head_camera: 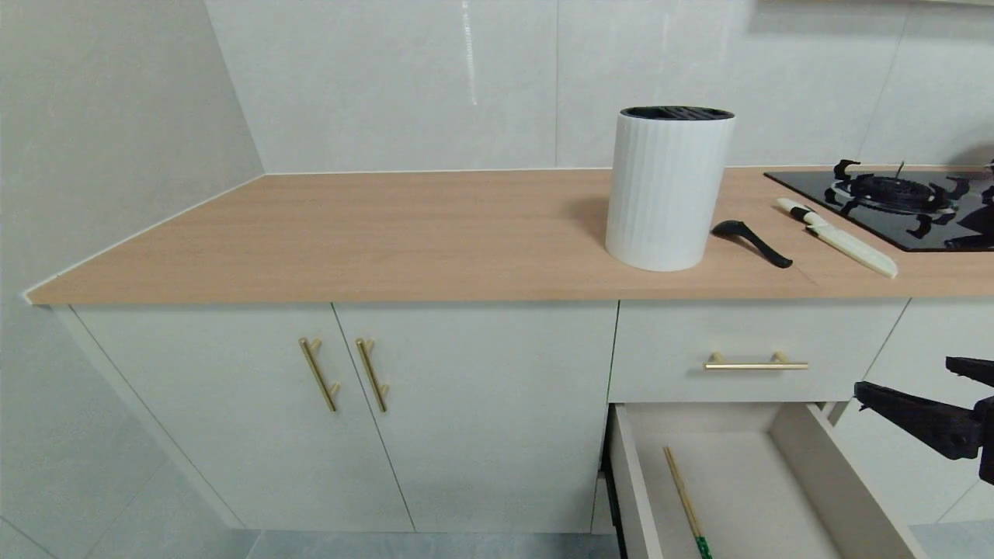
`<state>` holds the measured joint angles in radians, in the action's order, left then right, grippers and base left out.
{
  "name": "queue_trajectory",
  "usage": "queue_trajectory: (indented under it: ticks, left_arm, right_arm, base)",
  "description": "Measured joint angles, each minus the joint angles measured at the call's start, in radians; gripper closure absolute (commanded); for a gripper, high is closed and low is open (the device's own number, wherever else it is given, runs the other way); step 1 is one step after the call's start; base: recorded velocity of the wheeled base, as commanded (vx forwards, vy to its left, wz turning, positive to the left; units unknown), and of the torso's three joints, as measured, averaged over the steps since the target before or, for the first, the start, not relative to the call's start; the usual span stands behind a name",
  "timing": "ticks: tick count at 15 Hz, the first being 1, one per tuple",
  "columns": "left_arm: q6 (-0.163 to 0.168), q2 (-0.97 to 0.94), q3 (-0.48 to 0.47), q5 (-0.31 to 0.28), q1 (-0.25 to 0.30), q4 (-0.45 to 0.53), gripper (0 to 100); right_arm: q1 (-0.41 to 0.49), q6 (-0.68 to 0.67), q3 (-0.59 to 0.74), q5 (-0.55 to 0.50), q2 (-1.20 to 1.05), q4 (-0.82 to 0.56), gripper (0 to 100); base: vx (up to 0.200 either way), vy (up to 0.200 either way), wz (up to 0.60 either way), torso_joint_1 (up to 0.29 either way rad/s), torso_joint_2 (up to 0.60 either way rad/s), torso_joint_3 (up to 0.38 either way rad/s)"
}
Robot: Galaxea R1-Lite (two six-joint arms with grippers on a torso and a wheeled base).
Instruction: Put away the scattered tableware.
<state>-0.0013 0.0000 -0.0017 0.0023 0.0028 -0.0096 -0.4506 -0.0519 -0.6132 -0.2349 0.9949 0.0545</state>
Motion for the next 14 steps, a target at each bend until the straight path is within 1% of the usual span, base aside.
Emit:
queue_trajectory:
  ticks: [1,3,4,5,7,9,11,14]
  left_arm:
    - [0.000,0.000,0.000,0.000,0.000,0.000,0]
    - [0.000,0.000,0.000,0.000,0.000,0.000,0]
    - [0.000,0.000,0.000,0.000,0.000,-0.001,0]
    - [0.000,0.000,0.000,0.000,0.000,-0.001,0]
    - [0.000,0.000,0.000,0.000,0.000,0.000,0]
    - [0.000,0.000,0.000,0.000,0.000,-0.001,0]
    - [0.000,0.000,0.000,0.000,0.000,-0.001,0]
    - [0.000,0.000,0.000,0.000,0.000,0.000,0]
  right_arm:
    - [0.000,0.000,-0.003,0.001,-0.004,0.000,0]
    - [0.012,0.000,-0.024,0.049,-0.004,0.001,0]
    - [0.024,0.001,-0.038,0.070,0.001,0.003,0]
    - [0.055,0.006,-0.062,0.104,0.015,0.002,0]
    - [0.145,0.026,-0.145,0.197,0.074,0.004,0]
    - [0.250,0.038,-0.268,0.287,0.181,0.006,0]
    - [0.314,0.041,-0.374,0.328,0.293,0.006,0]
    - [0.361,0.045,-0.533,0.349,0.487,0.006,0]
  base:
    - [0.000,0.000,0.00,0.144,-0.47,-0.310]
    - [0.000,0.000,0.00,0.159,-0.46,-0.300]
    - [0.000,0.000,0.00,0.095,-0.24,-0.163]
    - [0.000,0.000,0.00,0.056,-0.15,-0.105]
    - [0.000,0.000,0.00,0.018,-0.04,-0.031]
    - [0.000,0.000,0.00,0.000,0.00,0.000]
    - [0.000,0.000,0.00,0.000,0.00,0.000]
    - [0.000,0.000,0.00,0.000,0.00,0.000]
